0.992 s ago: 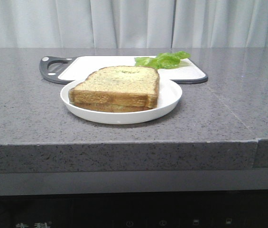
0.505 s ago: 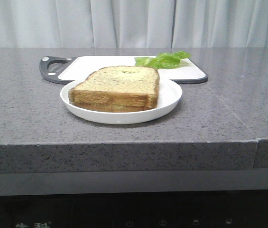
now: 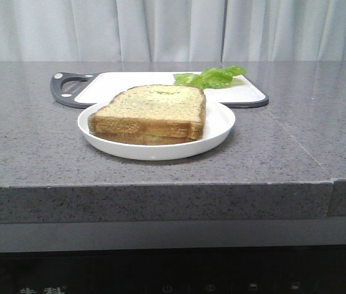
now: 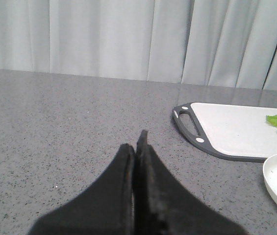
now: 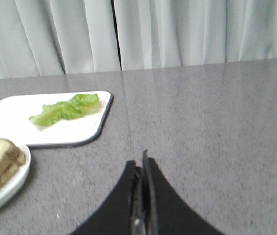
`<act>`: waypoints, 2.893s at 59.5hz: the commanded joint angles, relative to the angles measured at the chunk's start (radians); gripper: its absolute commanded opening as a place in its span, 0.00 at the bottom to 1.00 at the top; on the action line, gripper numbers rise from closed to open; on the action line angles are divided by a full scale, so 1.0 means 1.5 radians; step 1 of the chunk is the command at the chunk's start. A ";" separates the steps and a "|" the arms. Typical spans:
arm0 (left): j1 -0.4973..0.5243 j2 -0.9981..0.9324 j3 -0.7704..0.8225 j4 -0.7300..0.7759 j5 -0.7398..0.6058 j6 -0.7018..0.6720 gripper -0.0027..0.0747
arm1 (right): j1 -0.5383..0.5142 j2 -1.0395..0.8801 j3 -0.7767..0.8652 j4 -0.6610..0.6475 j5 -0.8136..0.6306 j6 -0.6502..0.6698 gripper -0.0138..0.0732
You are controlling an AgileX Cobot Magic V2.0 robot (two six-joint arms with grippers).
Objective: Left arm grabs bread, right arm adds lettuce
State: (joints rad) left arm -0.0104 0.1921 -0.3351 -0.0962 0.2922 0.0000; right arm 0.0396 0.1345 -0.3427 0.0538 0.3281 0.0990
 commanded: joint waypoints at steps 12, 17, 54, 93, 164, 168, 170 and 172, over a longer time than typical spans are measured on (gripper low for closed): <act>0.000 0.181 -0.134 0.011 -0.027 0.000 0.01 | -0.004 0.185 -0.139 -0.010 -0.044 0.000 0.09; 0.000 0.185 -0.136 0.011 -0.030 0.000 0.01 | -0.004 0.201 -0.139 -0.010 -0.051 0.000 0.10; -0.006 0.239 -0.166 -0.035 0.070 0.005 0.89 | -0.004 0.201 -0.139 -0.010 -0.034 0.000 0.78; -0.357 0.745 -0.498 -0.142 0.173 0.052 0.89 | -0.004 0.201 -0.139 -0.010 -0.009 0.000 0.78; -0.387 0.935 -0.582 -0.152 0.200 0.052 0.23 | -0.004 0.201 -0.139 -0.010 -0.021 0.000 0.78; -0.387 0.935 -0.582 -0.152 0.200 0.052 0.13 | -0.004 0.201 -0.139 -0.010 -0.021 0.000 0.78; -0.387 0.935 -0.582 -0.152 0.200 0.052 0.07 | -0.004 0.201 -0.139 -0.010 -0.021 0.000 0.78; -0.387 0.935 -0.582 -0.152 0.200 0.052 0.02 | -0.004 0.201 -0.139 -0.010 -0.021 0.000 0.78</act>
State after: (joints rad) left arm -0.5858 1.6207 -1.1868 -0.3199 0.6082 0.0796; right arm 0.0396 0.4227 -0.5153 0.0538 0.3840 0.0990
